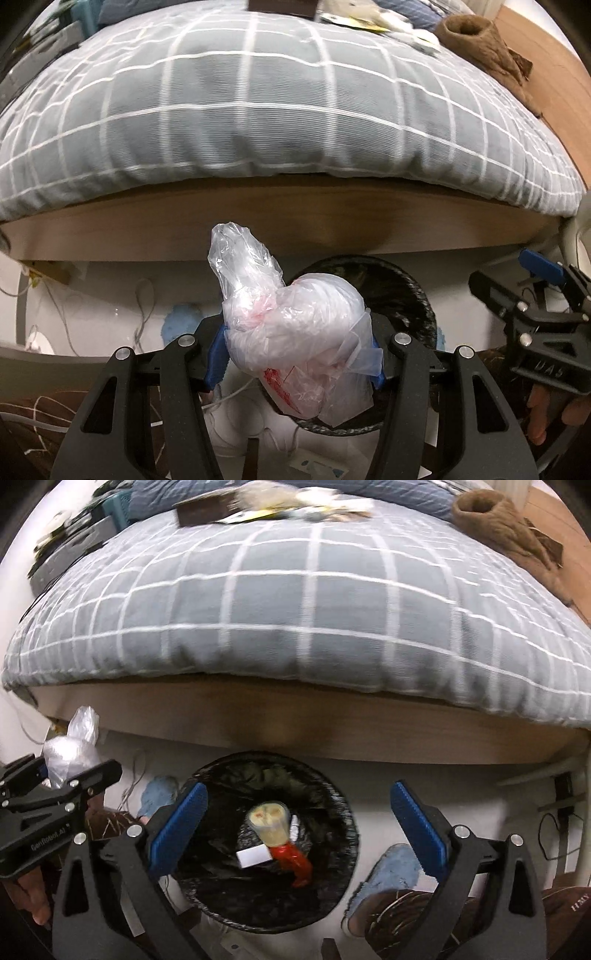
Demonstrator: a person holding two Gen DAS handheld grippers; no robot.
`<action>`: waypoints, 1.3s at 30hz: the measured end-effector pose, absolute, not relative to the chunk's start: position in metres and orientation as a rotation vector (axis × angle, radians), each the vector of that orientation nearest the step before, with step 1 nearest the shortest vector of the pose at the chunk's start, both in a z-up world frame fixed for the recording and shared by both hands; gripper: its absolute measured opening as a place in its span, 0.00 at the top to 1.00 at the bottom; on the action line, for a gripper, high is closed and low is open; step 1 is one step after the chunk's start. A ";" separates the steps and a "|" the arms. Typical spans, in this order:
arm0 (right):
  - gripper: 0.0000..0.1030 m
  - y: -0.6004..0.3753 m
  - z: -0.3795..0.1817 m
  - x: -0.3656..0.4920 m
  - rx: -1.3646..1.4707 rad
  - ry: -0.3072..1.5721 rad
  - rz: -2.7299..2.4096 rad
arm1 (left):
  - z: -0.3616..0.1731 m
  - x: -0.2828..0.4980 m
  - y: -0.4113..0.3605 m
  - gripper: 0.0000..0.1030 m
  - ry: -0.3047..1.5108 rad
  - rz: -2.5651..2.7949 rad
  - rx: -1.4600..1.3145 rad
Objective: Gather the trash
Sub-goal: 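Open right tool to drop yogurt cup while left tool drops plastic bag, then raise both tools back toward the remaining items on the bed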
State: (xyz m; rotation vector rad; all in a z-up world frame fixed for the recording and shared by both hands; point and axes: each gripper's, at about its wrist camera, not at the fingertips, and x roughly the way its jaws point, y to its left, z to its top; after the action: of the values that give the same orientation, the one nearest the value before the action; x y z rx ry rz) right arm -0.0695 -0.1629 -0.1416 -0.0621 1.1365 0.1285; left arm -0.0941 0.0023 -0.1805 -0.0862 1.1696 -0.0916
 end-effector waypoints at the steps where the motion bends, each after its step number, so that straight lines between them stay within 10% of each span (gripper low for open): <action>1: 0.07 -0.169 -0.141 -0.069 -0.058 1.136 0.120 | -0.181 -0.093 -0.003 0.46 1.172 -0.097 -0.082; 24: 0.07 -0.251 -0.124 -0.080 -0.014 1.105 -0.013 | -0.181 -0.079 -0.101 0.45 1.183 -0.216 0.028; 39: 0.07 -0.230 -0.110 -0.075 -0.047 1.061 0.018 | -0.160 -0.080 -0.073 0.06 1.100 -0.130 0.012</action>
State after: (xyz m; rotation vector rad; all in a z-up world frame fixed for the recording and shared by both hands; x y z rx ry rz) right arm -0.0748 -0.2303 -0.1099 -0.0474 1.0606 0.0178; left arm -0.0801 -0.0727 -0.1605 0.0124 1.0996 -0.1297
